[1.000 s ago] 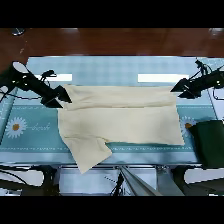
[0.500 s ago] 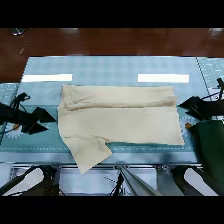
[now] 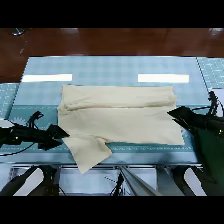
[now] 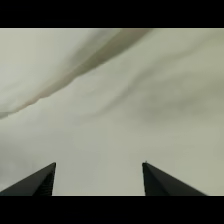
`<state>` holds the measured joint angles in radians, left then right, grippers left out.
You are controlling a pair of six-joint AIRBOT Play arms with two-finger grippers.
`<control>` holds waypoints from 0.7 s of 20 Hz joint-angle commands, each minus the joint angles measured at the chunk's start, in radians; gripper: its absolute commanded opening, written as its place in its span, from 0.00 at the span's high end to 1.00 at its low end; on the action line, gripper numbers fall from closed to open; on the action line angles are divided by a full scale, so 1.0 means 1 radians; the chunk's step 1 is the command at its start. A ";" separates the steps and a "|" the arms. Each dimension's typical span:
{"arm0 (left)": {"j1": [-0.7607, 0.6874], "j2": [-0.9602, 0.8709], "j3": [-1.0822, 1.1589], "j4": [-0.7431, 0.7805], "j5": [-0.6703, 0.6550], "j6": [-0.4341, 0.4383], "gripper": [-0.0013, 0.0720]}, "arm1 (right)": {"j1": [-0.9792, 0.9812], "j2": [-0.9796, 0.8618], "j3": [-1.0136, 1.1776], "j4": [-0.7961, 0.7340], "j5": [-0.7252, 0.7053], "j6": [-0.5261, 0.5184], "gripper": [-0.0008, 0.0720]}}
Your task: Fold the shirts.
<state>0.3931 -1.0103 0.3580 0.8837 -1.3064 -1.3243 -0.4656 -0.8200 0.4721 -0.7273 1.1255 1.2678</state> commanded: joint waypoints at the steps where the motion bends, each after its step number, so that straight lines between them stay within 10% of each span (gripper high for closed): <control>1: -0.102 0.005 -0.034 -0.039 0.077 -0.023 0.02 | -0.003 0.009 -0.010 0.068 -0.023 -0.001 0.13; 8: -0.322 -0.002 -0.034 -0.057 0.195 -0.075 0.09 | -0.284 0.009 0.144 -0.021 0.047 0.041 0.13; 10: -0.329 -0.002 -0.034 -0.084 0.195 -0.056 0.95 | -0.348 0.008 0.146 -0.209 0.063 0.137 0.13; 14: -0.329 -0.001 -0.034 -0.273 0.196 0.092 0.95 | -0.291 0.008 0.047 -0.474 0.119 0.263 0.13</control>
<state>0.0750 -1.0126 0.3237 0.7383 -1.1126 -1.3178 -0.7563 -0.8116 0.5571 -0.9947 1.1988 1.4506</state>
